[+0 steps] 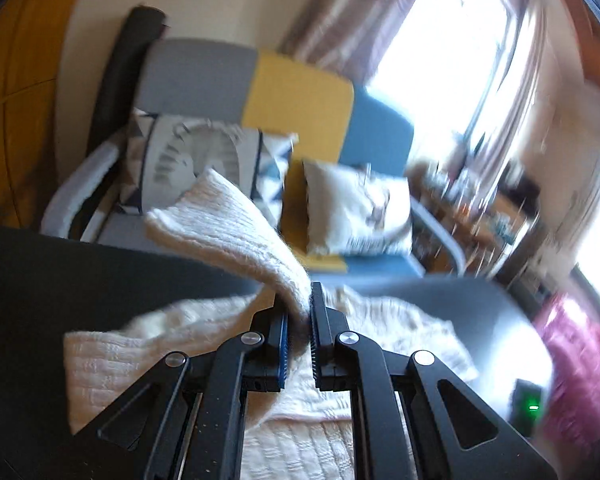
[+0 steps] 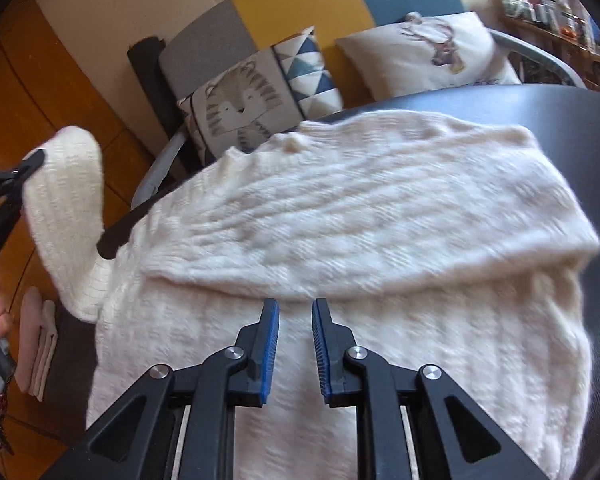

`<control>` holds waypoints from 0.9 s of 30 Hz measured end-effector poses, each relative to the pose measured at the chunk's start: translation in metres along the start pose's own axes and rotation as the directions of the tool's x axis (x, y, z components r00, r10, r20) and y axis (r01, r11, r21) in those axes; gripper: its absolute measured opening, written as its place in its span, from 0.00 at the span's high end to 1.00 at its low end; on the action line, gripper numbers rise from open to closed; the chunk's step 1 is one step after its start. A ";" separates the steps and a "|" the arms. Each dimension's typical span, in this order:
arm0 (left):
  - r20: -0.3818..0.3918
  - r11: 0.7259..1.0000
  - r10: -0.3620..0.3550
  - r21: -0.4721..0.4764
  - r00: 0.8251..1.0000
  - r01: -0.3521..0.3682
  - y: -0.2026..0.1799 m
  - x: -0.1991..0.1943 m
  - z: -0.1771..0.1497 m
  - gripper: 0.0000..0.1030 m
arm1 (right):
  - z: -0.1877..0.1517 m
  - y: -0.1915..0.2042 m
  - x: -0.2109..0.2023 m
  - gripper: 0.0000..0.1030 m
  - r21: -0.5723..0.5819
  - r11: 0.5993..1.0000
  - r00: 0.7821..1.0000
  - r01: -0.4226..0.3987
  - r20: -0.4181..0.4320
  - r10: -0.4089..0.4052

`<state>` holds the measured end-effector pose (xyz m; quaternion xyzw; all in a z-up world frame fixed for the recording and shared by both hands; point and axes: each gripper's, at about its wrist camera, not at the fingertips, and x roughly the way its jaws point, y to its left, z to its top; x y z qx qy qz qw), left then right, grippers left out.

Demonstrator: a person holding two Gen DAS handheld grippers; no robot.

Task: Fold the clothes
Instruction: 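Lift and carry the sleeve across the sweater body with the left tool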

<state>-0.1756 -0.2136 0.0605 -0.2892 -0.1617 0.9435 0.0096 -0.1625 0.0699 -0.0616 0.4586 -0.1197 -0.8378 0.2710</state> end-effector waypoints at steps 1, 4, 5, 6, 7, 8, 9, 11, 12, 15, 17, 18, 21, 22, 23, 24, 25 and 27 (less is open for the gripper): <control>-0.021 1.000 0.005 0.022 1.000 -0.004 -0.012 0.011 -0.008 0.92 | -0.008 -0.011 -0.002 0.84 0.024 1.000 1.000 -0.010 0.017 0.010; -0.076 0.994 0.023 0.104 0.997 -0.015 -0.048 0.038 -0.029 0.92 | -0.025 -0.050 -0.005 0.85 0.186 0.961 0.977 -0.204 0.105 0.187; -0.092 0.991 0.031 0.130 0.995 -0.019 -0.057 0.047 -0.034 0.92 | -0.026 -0.058 -0.005 0.86 0.221 0.947 0.970 -0.234 0.124 0.211; -0.106 0.987 0.039 0.156 0.994 -0.022 -0.067 0.056 -0.039 0.92 | -0.027 -0.062 -0.004 0.87 0.239 0.938 0.966 -0.249 0.132 0.223; -0.118 0.982 0.053 0.186 0.992 -0.030 -0.075 0.064 -0.045 0.92 | -0.026 -0.062 -0.003 0.87 0.236 0.940 0.966 -0.247 0.132 0.221; -0.133 0.974 0.076 0.222 0.988 -0.045 -0.084 0.071 -0.052 0.92 | -0.026 -0.060 -0.003 0.87 0.225 0.945 0.969 -0.236 0.128 0.211; -0.143 0.965 0.099 0.254 0.985 -0.060 -0.091 0.078 -0.059 0.92 | -0.025 -0.058 -0.002 0.87 0.215 0.950 0.971 -0.227 0.125 0.203; -0.152 0.948 0.141 0.307 0.978 -0.089 -0.099 0.087 -0.071 0.92 | -0.025 -0.058 -0.001 0.87 0.212 0.950 0.970 -0.229 0.128 0.205; -0.153 0.941 0.151 0.323 0.977 -0.095 -0.102 0.089 -0.075 0.92 | -0.025 -0.059 -0.001 0.87 0.215 0.948 0.968 -0.237 0.134 0.211; -0.149 0.930 0.164 0.354 0.975 -0.102 -0.112 0.092 -0.083 0.92 | -0.026 -0.061 0.001 0.87 0.215 0.945 0.965 -0.246 0.144 0.219; -0.131 0.921 0.172 0.373 0.976 -0.112 -0.121 0.092 -0.087 0.92 | -0.028 -0.060 0.001 0.87 0.211 0.946 0.965 -0.245 0.147 0.217; -0.118 0.914 0.174 0.390 0.978 -0.115 -0.126 0.092 -0.088 0.92 | -0.028 -0.060 0.002 0.87 0.211 0.946 0.964 -0.247 0.149 0.219; -0.099 0.895 0.165 0.432 0.981 -0.107 -0.141 0.092 -0.091 0.92 | -0.033 -0.061 0.000 0.87 0.212 0.943 0.961 -0.257 0.154 0.228; -0.111 0.891 0.167 0.441 0.980 -0.102 -0.144 0.095 -0.094 0.92 | -0.034 -0.061 -0.001 0.87 0.212 0.942 0.961 -0.260 0.156 0.230; -0.124 0.888 0.169 0.451 0.978 -0.096 -0.146 0.098 -0.098 0.92 | -0.035 -0.062 -0.002 0.87 0.212 0.942 0.960 -0.261 0.157 0.231; -0.136 0.883 0.170 0.460 0.976 -0.090 -0.149 0.101 -0.101 0.92 | -0.036 -0.063 -0.003 0.87 0.211 0.941 0.960 -0.263 0.158 0.232; -0.149 0.879 0.172 0.469 0.974 -0.084 -0.152 0.104 -0.105 0.92 | -0.036 -0.063 -0.003 0.87 0.211 0.941 0.959 -0.263 0.159 0.233; -0.174 0.871 0.177 0.486 0.969 -0.072 -0.157 0.110 -0.111 0.92 | -0.036 -0.063 -0.003 0.87 0.211 0.941 0.959 -0.264 0.161 0.233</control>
